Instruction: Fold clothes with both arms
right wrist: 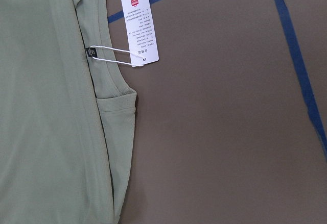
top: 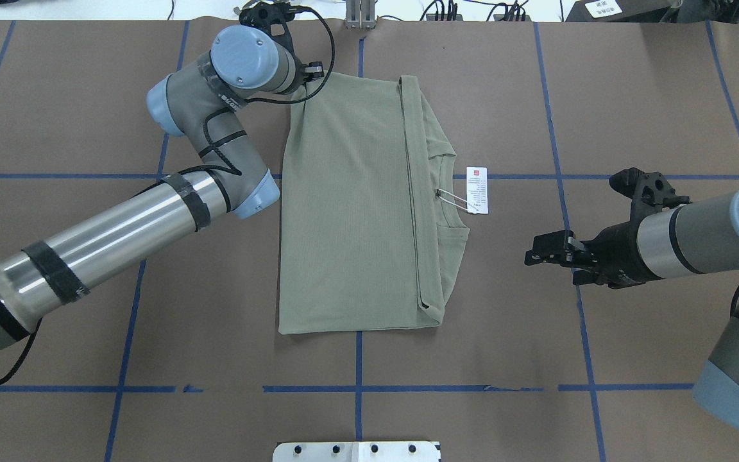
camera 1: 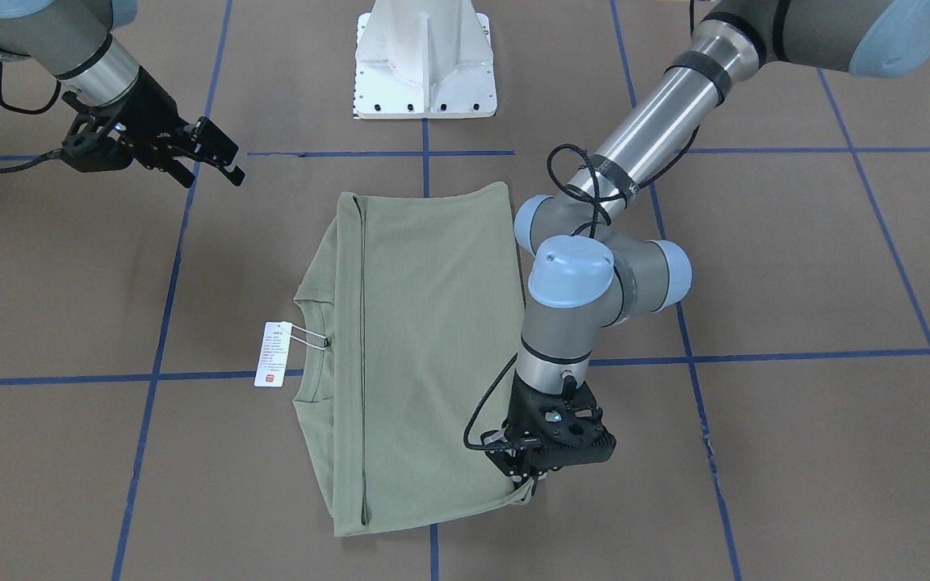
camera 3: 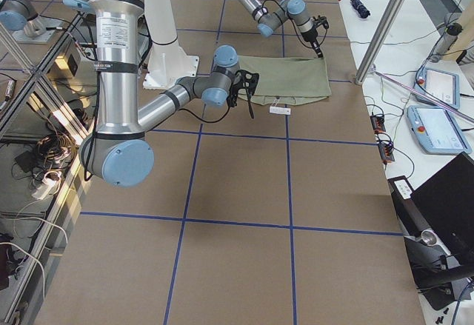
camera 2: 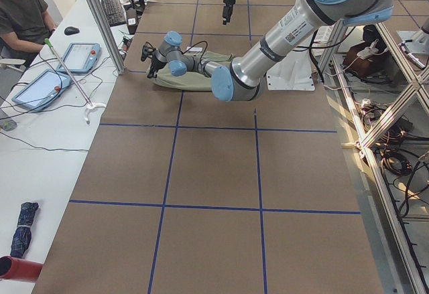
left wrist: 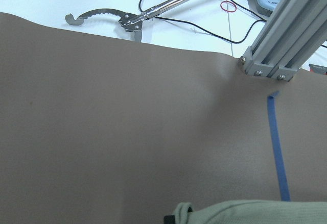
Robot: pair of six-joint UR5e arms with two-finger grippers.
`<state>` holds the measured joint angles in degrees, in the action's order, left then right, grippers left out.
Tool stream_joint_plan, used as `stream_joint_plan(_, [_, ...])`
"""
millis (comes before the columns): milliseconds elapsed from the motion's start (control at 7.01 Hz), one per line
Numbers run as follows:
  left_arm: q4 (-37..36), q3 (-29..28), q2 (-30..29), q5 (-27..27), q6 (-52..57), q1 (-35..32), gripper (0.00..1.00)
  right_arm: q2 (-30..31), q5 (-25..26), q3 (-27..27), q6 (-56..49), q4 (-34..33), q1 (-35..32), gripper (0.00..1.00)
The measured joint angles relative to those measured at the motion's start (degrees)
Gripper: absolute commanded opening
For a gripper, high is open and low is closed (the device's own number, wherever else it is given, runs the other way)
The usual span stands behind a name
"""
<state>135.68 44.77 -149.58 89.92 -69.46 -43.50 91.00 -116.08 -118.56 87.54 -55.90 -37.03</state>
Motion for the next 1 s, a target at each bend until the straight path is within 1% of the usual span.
stream_joint_plan(143, [0.79,-2.35,-1.23,-1.29,0.08,0.03,1.0,-0.05,0.04,0.0,0.0,0.0,0.01,1.0])
stream_joint_plan(285, [1.12,-3.26,-1.63,-1.83,0.1,0.02,1.0,-0.21,0.13,0.03,-0.08,-0.04,0.06,1.0])
stream_joint_plan(428, [1.24,-3.43,-1.76,-1.09,0.31,-0.47,1.0,-0.77,0.27,0.32,-0.35,-0.23,0.09,1.0])
stream_joint_plan(570, [1.07,-2.53,-1.35,2.11,1.67,-1.87,1.0,-1.97,0.36,1.16,-0.67,-0.56,0.01,1.0])
stream_joint_plan(713, [0.47,1.09,1.08,6.21,3.54,-3.19,1.0,-3.53,0.42,1.98,-1.33,-1.59,-0.19,1.0])
stream_joint_plan(856, [-0.86,7.47,5.72,9.83,4.45,-3.81,1.0,-6.03,0.47,2.33,-3.66,-5.22,-0.38,1.0])
stream_joint_plan(998, [-3.05,14.38,10.69,12.59,4.83,-4.04,1.0,-10.03,0.67,2.56,-6.93,-11.67,-0.22,1.0])
